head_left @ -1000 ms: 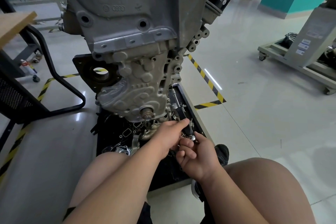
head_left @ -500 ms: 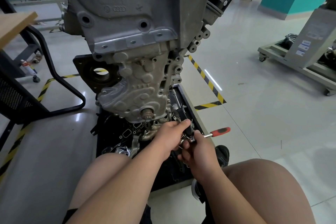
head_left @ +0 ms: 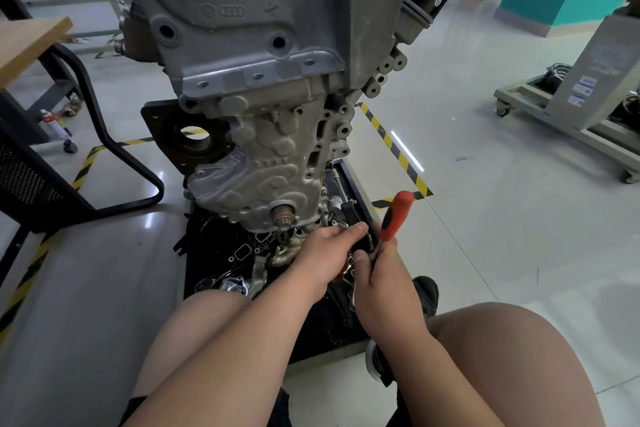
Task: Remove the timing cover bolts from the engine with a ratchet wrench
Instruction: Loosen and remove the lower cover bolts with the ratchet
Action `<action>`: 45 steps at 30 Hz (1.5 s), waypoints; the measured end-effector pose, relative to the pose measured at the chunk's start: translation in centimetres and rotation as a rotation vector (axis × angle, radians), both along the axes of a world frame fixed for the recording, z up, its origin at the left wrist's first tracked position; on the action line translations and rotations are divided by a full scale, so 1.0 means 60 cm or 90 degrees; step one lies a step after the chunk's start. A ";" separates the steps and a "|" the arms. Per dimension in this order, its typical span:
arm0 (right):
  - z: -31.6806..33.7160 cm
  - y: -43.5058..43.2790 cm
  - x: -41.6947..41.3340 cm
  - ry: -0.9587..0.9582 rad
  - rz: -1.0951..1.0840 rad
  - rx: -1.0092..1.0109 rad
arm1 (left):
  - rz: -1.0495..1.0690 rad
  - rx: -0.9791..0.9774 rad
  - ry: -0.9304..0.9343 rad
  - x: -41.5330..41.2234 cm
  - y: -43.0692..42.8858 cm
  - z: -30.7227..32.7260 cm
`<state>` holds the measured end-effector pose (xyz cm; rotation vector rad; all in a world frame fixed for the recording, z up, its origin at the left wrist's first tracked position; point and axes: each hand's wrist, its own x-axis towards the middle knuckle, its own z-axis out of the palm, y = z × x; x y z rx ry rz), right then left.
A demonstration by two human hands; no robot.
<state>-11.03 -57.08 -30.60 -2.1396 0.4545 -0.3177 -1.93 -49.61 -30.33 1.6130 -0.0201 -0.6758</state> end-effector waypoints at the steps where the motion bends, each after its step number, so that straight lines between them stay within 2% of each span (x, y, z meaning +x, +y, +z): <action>1: -0.002 0.001 0.000 -0.009 -0.010 0.034 | 0.000 0.004 0.003 0.001 0.000 0.000; 3: -0.006 0.004 0.003 -0.038 -0.037 0.150 | 0.001 0.014 0.014 0.002 0.000 -0.001; 5: -0.008 0.006 0.009 -0.044 -0.080 0.318 | 0.000 0.006 0.032 0.002 -0.001 -0.002; 9: 0.004 0.002 0.019 0.013 -0.170 0.722 | -0.011 -0.009 0.065 -0.001 -0.007 -0.001; 11: 0.009 -0.001 0.020 0.035 -0.179 0.865 | -0.017 -0.006 0.072 -0.003 -0.008 -0.001; 18: 0.011 -0.006 0.022 0.076 -0.177 1.149 | -0.023 0.010 0.068 -0.007 -0.005 0.007; 23: 0.018 -0.007 0.021 0.084 -0.178 1.235 | -0.014 0.011 0.066 -0.008 -0.004 0.008; 34: 0.014 -0.003 0.020 0.081 -0.164 1.130 | -0.021 -0.007 0.080 -0.010 -0.002 0.005; 37: 0.008 0.001 0.020 0.076 -0.184 0.963 | -0.020 0.002 0.056 -0.008 -0.003 0.002; 42: 0.001 0.007 0.015 0.005 -0.182 0.594 | -0.006 0.002 0.037 -0.003 -0.004 -0.009; 45: -0.004 0.009 0.004 -0.035 -0.118 0.337 | -0.016 0.011 0.021 -0.002 -0.002 -0.009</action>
